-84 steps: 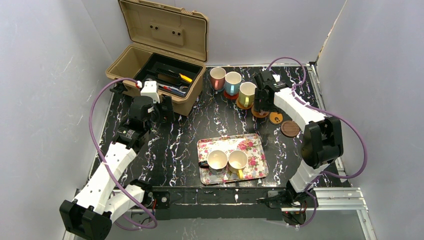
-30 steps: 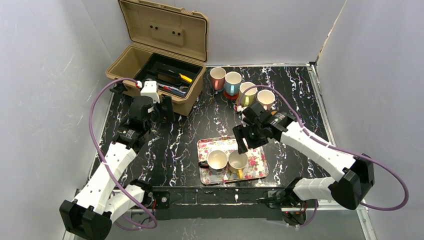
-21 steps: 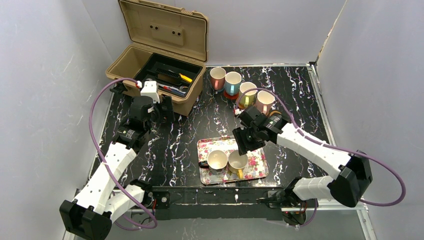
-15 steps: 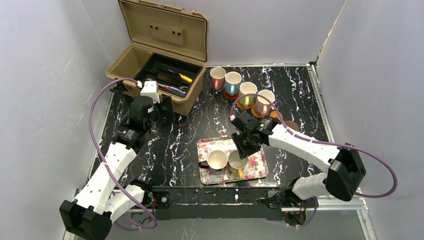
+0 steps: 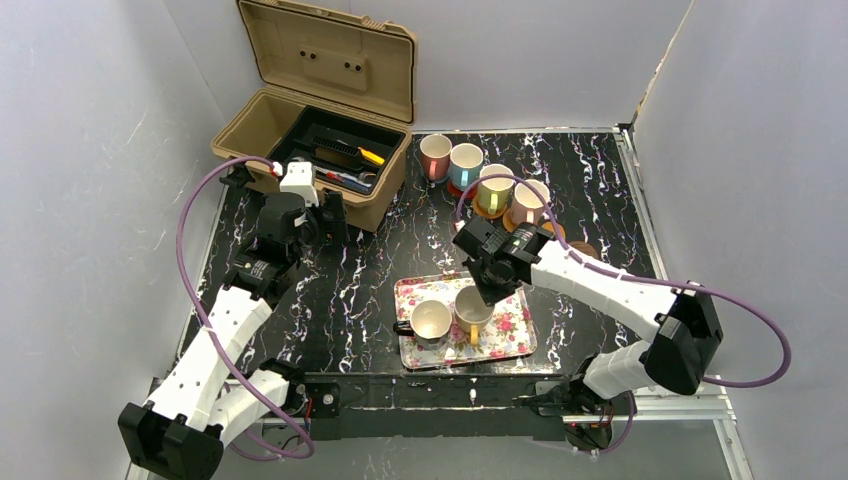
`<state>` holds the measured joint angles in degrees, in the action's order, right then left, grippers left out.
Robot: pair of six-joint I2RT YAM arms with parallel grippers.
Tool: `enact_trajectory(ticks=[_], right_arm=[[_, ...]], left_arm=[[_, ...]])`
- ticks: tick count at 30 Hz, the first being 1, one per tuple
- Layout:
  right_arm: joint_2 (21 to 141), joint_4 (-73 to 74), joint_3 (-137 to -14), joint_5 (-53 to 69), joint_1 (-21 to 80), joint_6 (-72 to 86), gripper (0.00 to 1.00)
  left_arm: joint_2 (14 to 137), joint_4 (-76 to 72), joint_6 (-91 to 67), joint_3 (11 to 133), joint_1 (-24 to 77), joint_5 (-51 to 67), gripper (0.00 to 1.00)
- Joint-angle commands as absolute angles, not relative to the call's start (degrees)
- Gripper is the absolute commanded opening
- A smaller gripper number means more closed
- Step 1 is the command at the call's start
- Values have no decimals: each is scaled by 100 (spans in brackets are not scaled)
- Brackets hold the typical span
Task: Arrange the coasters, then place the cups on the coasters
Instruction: Pick up the cup from the tray, then place the cup on the coaster.
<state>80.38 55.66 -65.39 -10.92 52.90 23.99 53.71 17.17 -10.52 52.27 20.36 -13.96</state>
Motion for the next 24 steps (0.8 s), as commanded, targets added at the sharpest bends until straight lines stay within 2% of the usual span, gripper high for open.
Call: enact_trajectory(ticks=[1, 4, 8, 15, 24], right_arm=[[7678, 6128, -7320, -1675, 5301, 2616, 1], [7666, 6516, -7888, -2091, 5269, 2593, 1], [7750, 6821, -8467, -2247, 4633, 2166, 1], [7779, 6450, -8946, -1439, 2664, 826, 1], [7973, 5909, -8848, -757, 958, 94, 1]], left_arm=[[5236, 1768, -1044, 5221, 2020, -1459, 98], [5252, 1767, -1048, 5221, 2023, -1451, 98], [5265, 1774, -1051, 5222, 2028, -1446, 98], [5268, 1767, -1017, 5203, 2023, -1528, 98], [5368, 1743, -1013, 5178, 2021, -1523, 98]])
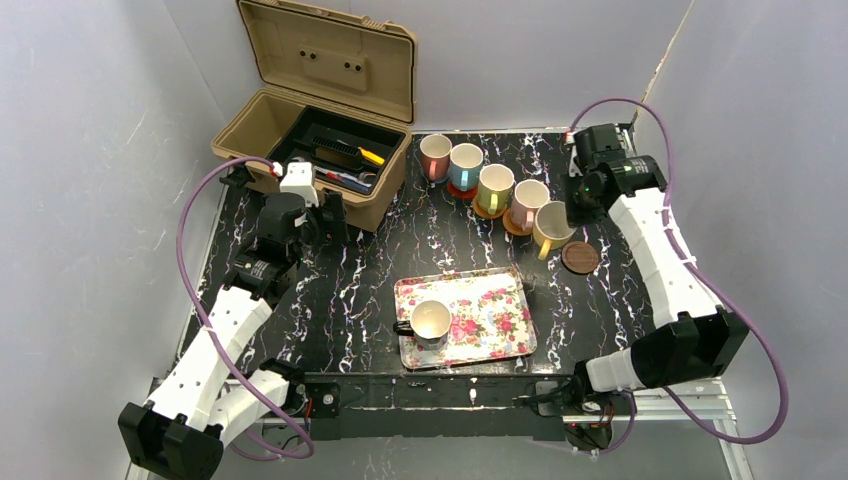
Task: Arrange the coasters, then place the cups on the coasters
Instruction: Place the cup on the coaster.
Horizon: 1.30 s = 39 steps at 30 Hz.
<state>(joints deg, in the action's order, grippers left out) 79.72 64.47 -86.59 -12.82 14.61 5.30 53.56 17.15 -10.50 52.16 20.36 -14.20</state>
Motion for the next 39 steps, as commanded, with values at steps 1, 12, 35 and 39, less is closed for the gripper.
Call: enact_trajectory(ticks=[1, 12, 35, 39], right_arm=[[8011, 5849, -8830, -697, 788, 70, 1], [8511, 5206, -8365, -422, -238, -192, 1], [10156, 4740, -8928, 373, -571, -1492, 1], [10364, 4763, -9058, 384, -571, -1594, 1]], left_arm=[[5385, 1754, -1031, 5191, 2026, -1502, 98], [5344, 1735, -1099, 5189, 2024, -1314, 98], [5457, 1718, -1133, 5212, 2022, -1231, 98], [5480, 1719, -1129, 5221, 2022, -1238, 98]])
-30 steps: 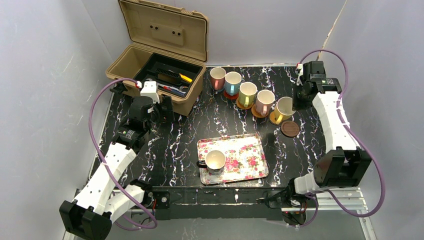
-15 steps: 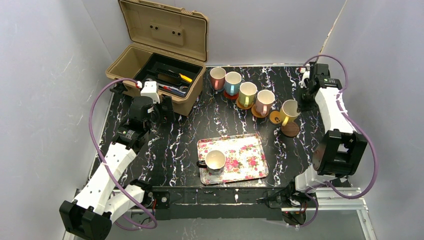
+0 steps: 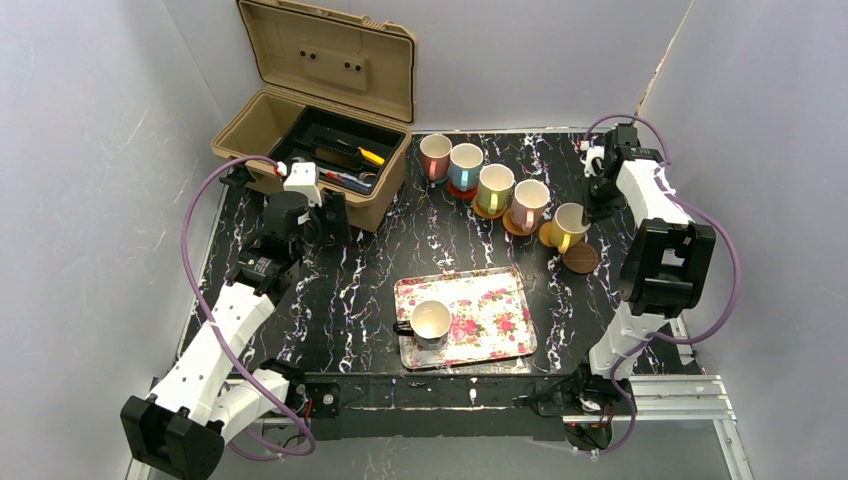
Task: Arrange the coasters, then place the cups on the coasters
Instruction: Place the cup on the coaster.
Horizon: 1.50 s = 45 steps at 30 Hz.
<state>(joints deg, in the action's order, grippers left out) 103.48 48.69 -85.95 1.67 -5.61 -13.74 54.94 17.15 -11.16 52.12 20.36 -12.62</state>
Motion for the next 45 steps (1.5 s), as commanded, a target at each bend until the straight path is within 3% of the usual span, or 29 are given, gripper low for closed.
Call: enact_trajectory(ticks=[1, 45], right_arm=[[10403, 4764, -9081, 413, -571, -1611, 1], [10942, 4847, -9523, 348, -284, -1890, 1]], left_arm=[[5479, 1728, -1133, 5221, 2024, -1228, 98], [5516, 1727, -1108, 5219, 2026, -1205, 98]])
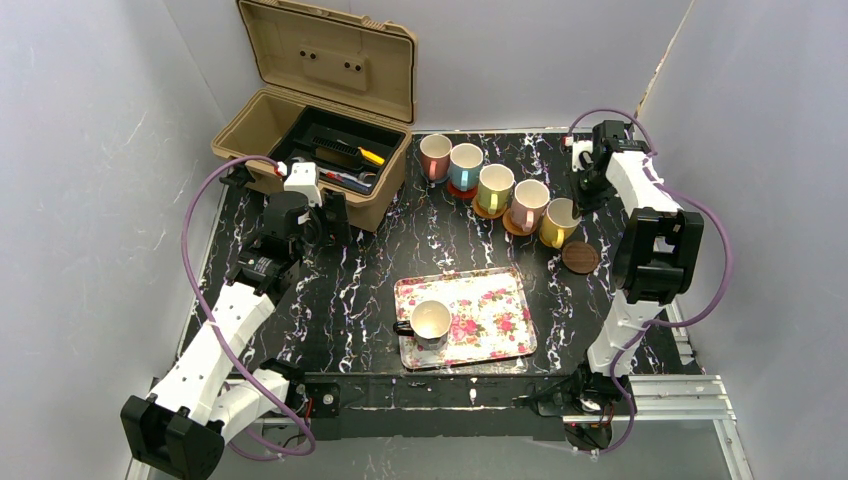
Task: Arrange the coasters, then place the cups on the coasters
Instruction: Place the cup on the coaster.
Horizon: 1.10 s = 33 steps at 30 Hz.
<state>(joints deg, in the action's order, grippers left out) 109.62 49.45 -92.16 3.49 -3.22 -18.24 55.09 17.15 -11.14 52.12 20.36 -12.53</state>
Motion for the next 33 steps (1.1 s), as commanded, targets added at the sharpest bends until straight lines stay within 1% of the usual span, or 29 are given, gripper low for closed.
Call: enact_trajectory(ticks=[1, 7, 17, 33], right_arm=[[10947, 4843, -9527, 331, -282, -1891, 1], [10981, 4861, -9551, 299, -264, -1890, 3], [10996, 4880, -9594, 266, -245, -1855, 23], [10651, 4748, -9480, 29, -246, -1628, 49]], left_arm=[[5519, 1730, -1113, 5220, 2028, -1204, 98], [5516, 1723, -1112, 5219, 2026, -1206, 98], [5508, 1732, -1108, 5221, 2019, -1204, 98], [5502, 1734, -1113, 5206, 2024, -1222, 98]])
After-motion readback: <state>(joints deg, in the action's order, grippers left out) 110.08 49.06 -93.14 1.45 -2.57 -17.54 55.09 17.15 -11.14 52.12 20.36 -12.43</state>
